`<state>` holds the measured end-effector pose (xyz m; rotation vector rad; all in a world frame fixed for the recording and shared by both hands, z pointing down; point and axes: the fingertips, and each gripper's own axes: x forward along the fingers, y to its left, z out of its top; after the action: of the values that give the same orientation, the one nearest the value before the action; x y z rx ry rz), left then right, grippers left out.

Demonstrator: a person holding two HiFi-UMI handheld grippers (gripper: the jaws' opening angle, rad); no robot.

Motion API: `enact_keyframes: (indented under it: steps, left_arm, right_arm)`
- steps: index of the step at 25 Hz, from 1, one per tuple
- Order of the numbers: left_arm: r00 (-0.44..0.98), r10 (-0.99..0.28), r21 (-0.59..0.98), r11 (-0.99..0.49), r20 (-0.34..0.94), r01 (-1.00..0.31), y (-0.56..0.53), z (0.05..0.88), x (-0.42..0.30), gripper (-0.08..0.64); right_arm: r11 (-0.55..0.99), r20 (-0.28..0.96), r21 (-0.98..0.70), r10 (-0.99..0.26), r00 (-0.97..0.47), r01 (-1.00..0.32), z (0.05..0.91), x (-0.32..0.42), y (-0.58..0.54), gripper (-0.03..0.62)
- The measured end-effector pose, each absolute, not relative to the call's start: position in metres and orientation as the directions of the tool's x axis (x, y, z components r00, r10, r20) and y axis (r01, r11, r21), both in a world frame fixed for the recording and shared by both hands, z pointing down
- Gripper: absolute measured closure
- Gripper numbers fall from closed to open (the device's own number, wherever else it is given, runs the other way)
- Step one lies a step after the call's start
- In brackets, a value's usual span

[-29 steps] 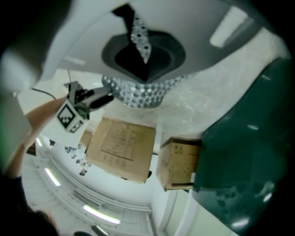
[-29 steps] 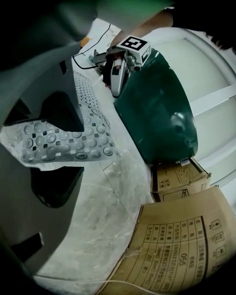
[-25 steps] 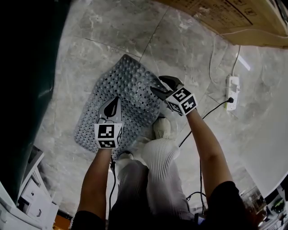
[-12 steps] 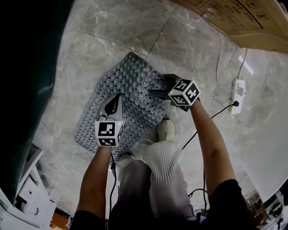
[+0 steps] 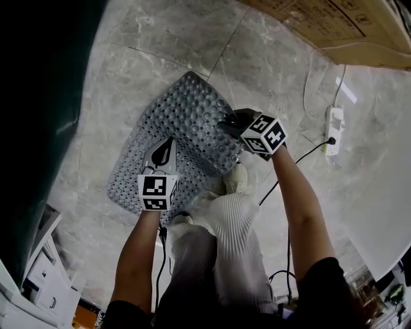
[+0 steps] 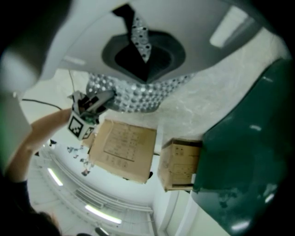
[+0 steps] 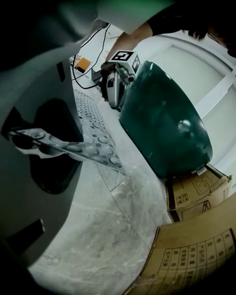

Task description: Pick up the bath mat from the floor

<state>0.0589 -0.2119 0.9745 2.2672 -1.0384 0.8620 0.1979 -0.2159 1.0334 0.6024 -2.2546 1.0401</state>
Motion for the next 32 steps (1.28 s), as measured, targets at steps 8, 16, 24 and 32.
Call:
enact_keyframes:
  steps: [8,16,24,32]
  left_arm:
    - [0.505,-0.47,0.178,-0.58,0.724,-0.795,-0.197,0.916,0.042,0.555]
    - [0.489,-0.491,0.17,-0.559,0.721,-0.812,-0.185,0.847,0.025,0.555]
    - [0.479,-0.504,0.185,-0.526,0.719,-0.83,-0.17,0.773,0.008,0.555]
    - [0.465,-0.52,0.182,-0.504,0.717,-0.844,-0.159,0.702,-0.01,0.555]
  right_arm:
    - [0.575,0.666,-0.534,-0.166,-0.727,-0.62,0.969,0.176,-0.199,0.571]
    - [0.544,0.649,-0.587,-0.126,-0.75,-0.6,0.907,0.131,-0.157,0.577]
    - [0.501,0.64,-0.614,-0.136,-0.756,-0.61,0.834,0.107,-0.124,0.577]
    - [0.483,0.606,-0.66,-0.111,-0.788,-0.576,0.757,0.071,-0.103,0.577]
